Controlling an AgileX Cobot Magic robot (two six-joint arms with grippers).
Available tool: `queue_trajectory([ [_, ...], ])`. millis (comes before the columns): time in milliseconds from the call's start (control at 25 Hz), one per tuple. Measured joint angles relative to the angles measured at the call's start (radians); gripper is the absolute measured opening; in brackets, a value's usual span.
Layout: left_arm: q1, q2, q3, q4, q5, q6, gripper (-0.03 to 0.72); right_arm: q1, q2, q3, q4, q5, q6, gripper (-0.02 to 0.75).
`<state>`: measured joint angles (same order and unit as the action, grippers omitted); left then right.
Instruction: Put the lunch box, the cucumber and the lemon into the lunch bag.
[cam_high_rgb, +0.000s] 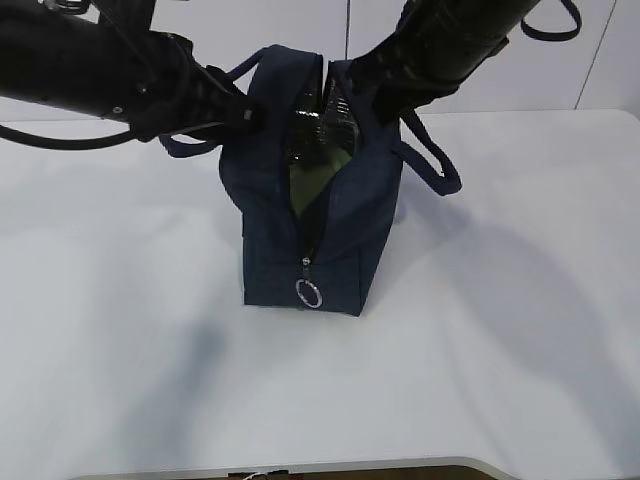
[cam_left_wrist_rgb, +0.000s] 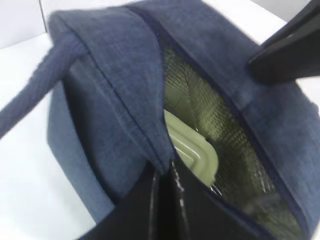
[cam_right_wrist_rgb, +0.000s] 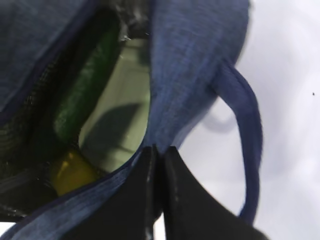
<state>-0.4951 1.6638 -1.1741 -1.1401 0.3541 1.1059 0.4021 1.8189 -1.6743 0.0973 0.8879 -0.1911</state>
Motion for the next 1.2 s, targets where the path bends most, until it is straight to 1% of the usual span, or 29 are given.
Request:
queue_trajectory([
  [160, -0.045, 0.002, 0.002, -0.009, -0.107, 0.000, -0.015, 0.000, 0.027, 0.000, 0.046, -0.035, -0.086, 0.008],
  [240, -0.052, 0.005, 0.002, -0.017, -0.136, 0.000, -0.015, 0.000, 0.036, 0.000, 0.072, -0.064, -0.134, 0.008],
  [600, -0.053, 0.038, 0.002, -0.049, -0.164, 0.002, -0.015, 0.000, 0.069, 0.000, 0.122, -0.130, -0.280, 0.008],
  [800, -0.054, 0.040, 0.002, -0.053, -0.195, 0.002, -0.015, 0.000, 0.073, 0.000, 0.164, -0.150, -0.295, 0.008],
  [1000, -0.054, 0.040, 0.002, -0.034, -0.201, 0.004, -0.015, 0.000, 0.077, 0.000, 0.173, -0.152, -0.297, 0.008],
  [1120, -0.054, 0.040, 0.002, -0.024, -0.201, 0.004, -0.015, 0.000, 0.080, -0.013, 0.173, -0.147, -0.300, 0.031],
  [1200, -0.054, 0.040, 0.002, -0.023, -0.201, 0.004, -0.015, 0.000, 0.082, -0.037, 0.173, -0.131, -0.308, 0.086],
])
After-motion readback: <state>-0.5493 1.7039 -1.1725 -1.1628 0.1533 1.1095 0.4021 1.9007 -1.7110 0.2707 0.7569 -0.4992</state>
